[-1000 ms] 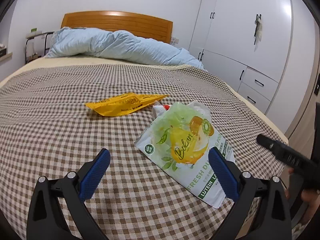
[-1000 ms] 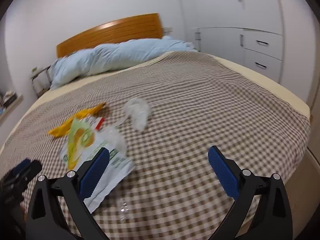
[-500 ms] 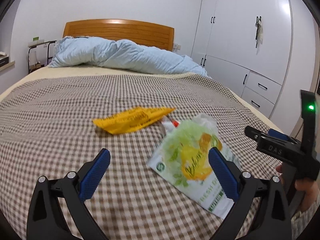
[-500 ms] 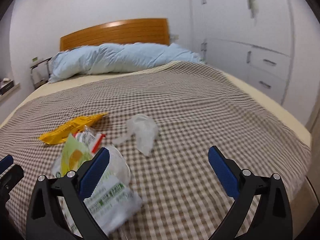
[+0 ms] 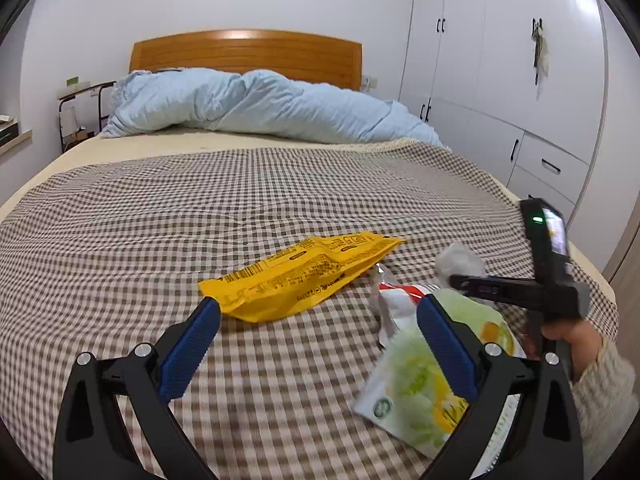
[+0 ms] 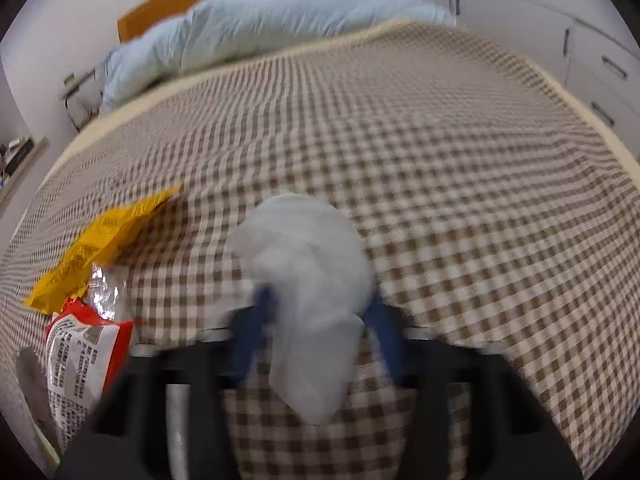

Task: Collect trash
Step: 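Grasp the yellow packet with the left tool while the right grasps the clear wrap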

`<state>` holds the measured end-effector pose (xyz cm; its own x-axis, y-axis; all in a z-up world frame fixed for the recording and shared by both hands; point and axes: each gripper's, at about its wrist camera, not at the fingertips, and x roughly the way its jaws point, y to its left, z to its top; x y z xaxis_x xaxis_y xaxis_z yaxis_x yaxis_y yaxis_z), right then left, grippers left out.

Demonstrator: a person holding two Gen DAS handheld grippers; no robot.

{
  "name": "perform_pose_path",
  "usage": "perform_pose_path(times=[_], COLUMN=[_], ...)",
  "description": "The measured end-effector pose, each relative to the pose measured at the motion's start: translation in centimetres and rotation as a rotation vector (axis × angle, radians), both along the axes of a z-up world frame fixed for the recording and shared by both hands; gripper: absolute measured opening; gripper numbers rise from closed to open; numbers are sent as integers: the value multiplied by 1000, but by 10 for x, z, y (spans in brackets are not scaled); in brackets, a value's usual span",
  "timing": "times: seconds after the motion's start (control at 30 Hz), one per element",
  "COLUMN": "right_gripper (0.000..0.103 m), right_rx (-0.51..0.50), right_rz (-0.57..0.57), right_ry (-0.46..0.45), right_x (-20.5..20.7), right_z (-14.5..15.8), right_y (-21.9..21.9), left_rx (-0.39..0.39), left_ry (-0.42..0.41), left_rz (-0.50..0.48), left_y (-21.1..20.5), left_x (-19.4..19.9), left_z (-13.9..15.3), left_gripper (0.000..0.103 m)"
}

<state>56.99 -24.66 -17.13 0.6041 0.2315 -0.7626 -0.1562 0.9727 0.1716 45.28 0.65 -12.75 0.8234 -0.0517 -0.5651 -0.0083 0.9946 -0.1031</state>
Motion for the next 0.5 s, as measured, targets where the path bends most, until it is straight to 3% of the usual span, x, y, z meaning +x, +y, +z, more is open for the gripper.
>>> perform_pose_path(times=[0.03, 0.1, 0.2, 0.27, 0.37, 0.47, 0.5], right_gripper=[13, 10, 8, 8, 8, 8, 8], right_rx=[37, 185, 266, 320, 366, 356, 348], right_rz=[-7, -47, -145, -178, -205, -208, -208], right_ry=[-18, -68, -142, -129, -118, -153, -166], right_x=[-4, -14, -17, -15, -19, -27, -28], right_z=[0, 3, 9, 5, 1, 10, 12], right_y=[-6, -31, -65, -77, -92, -98, -97], left_rx=[6, 41, 150, 198, 318, 503, 532], left_ry=[16, 37, 79, 139, 247, 320, 332], left_rz=[-8, -35, -54, -81, -144, -175, -174], left_y=[0, -4, -8, -11, -19, -35, -37], left_x=[7, 17, 40, 57, 87, 113, 119], left_z=[-1, -1, -2, -6, -18, -35, -40], left_gripper=[95, 95, 95, 95, 95, 95, 95])
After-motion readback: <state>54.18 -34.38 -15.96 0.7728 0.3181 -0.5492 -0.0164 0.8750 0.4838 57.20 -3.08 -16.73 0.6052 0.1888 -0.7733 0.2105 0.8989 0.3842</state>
